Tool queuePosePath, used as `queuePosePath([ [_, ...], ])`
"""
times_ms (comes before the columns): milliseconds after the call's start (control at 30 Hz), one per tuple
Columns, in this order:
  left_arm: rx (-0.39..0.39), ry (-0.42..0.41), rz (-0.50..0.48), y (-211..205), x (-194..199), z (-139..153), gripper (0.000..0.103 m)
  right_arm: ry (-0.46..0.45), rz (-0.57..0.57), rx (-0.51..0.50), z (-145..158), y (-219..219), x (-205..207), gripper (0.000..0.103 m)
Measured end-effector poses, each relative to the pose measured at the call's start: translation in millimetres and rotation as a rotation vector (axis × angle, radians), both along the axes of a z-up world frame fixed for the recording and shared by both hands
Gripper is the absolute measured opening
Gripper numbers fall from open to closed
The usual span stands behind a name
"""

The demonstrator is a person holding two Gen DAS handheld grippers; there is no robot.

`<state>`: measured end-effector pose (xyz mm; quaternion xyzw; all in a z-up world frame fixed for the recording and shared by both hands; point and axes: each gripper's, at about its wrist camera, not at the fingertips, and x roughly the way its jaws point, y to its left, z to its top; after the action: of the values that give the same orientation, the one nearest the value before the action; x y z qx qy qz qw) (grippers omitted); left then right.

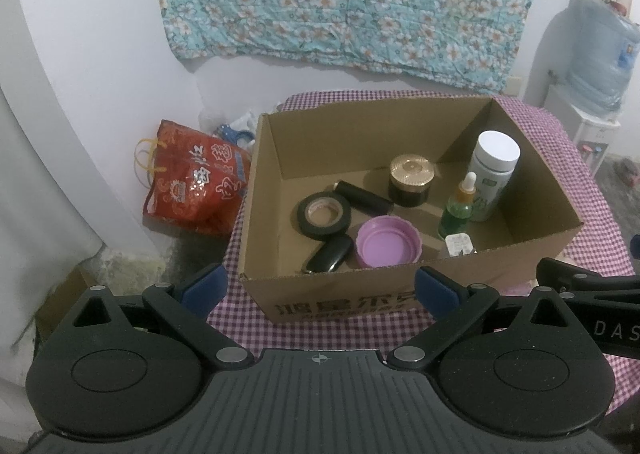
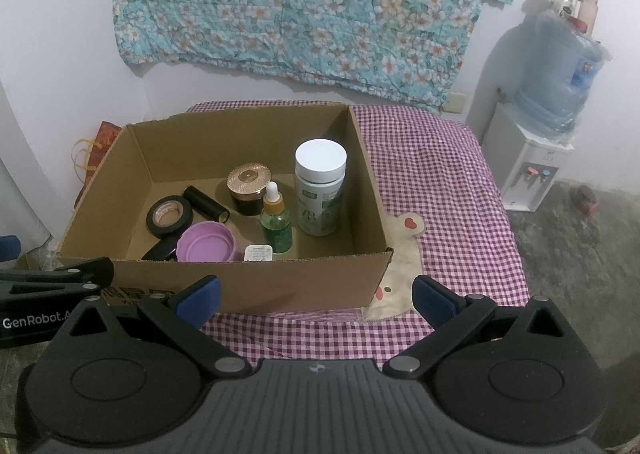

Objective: Organize rigid objects

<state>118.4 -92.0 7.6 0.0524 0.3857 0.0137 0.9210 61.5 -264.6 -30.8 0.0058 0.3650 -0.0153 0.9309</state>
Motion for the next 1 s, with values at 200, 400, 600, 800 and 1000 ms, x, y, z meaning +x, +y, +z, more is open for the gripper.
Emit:
queuePosePath([
  [200, 0.0, 0.001, 0.0, 0.4, 0.4, 0.1, 0.101, 0.002, 0.0, 0.001, -2.4, -1.4, -1.4, 0.103],
  [400, 0.0, 0.001, 0.0, 0.5, 0.4, 0.3, 0.101, 0.001, 0.001, 0.0, -2.4, -2.0, -2.0, 0.103],
  [600, 0.0, 0.0, -0.001, 0.9, 0.5, 0.6, 0.101, 0.002, 0.002, 0.0, -1.7, -1.7, -0.9, 0.103],
  [800, 0.001, 0.0, -0.001, 0.3, 0.0, 0.3, 0.101, 0.001, 0.002, -0.001, -2.2, -2.4, -1.9, 0.103],
  [1000, 0.001, 0.0, 0.001, -0.1, 0.0, 0.4, 0.101, 0.002, 0.003, 0.0, -1.2, -2.1, -0.8, 0.103],
])
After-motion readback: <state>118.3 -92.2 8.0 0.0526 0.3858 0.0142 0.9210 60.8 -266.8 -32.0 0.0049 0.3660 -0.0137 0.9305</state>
